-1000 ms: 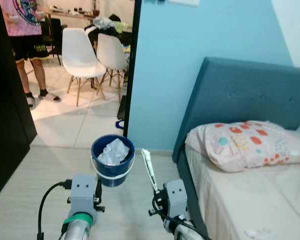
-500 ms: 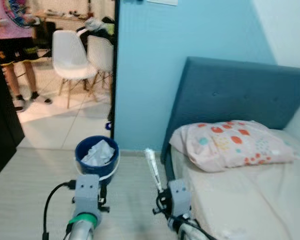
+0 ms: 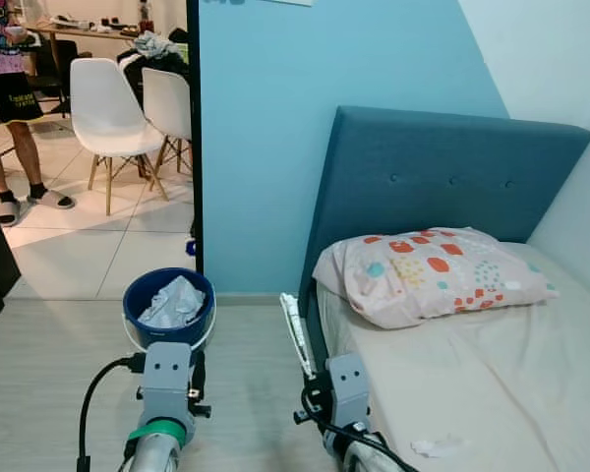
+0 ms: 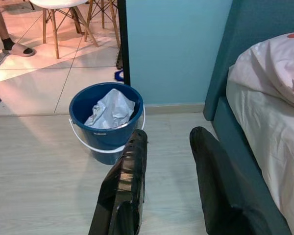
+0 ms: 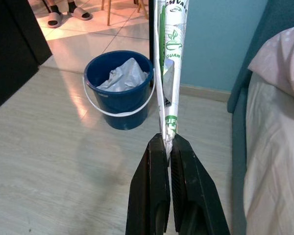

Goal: Clean up the room

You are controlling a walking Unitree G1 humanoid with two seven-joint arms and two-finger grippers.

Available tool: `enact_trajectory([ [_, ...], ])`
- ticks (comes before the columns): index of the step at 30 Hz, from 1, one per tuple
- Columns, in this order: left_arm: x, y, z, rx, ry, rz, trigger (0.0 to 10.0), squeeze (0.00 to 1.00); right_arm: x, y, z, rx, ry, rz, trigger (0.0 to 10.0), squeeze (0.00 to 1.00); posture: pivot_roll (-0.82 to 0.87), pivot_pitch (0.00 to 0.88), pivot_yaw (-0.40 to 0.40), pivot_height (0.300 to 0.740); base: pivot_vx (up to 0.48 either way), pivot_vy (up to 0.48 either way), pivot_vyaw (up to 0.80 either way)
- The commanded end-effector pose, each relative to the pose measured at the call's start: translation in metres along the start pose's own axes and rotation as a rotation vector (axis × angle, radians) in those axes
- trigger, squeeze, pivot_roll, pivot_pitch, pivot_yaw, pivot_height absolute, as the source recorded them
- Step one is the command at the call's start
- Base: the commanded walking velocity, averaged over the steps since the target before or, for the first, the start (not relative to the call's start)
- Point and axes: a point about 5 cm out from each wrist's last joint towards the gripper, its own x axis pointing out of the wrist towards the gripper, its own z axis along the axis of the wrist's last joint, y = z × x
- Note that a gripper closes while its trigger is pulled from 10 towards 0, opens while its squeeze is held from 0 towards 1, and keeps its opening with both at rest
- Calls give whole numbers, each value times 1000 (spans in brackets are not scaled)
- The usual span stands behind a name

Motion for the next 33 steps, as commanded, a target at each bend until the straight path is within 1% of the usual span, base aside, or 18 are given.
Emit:
enact_trajectory([
  [1,0,-2,-2,6,3,-10,10000,0,-3,-2,-6,7,21,-11,10000,0,44,9,-29,740,0,0,0],
  [4,0,-2,-7,14,27,-5,10000,0,-3,-1,-5,-14,17,3,10000,0,39,5,-28,740,0,0,0],
  [9,0,-4,-7,14,29,-8,10000,0,-3,-2,-4,-26,12,12,10000,0,38,4,-29,740,0,0,160],
  [18,1,-4,-6,9,20,-10,10000,0,-2,0,-3,-35,6,27,10000,0,39,7,-32,740,0,0,800],
  [33,2,-4,-4,9,12,-19,10000,0,-2,0,-3,-30,3,13,10000,0,40,9,-24,740,0,0,800],
])
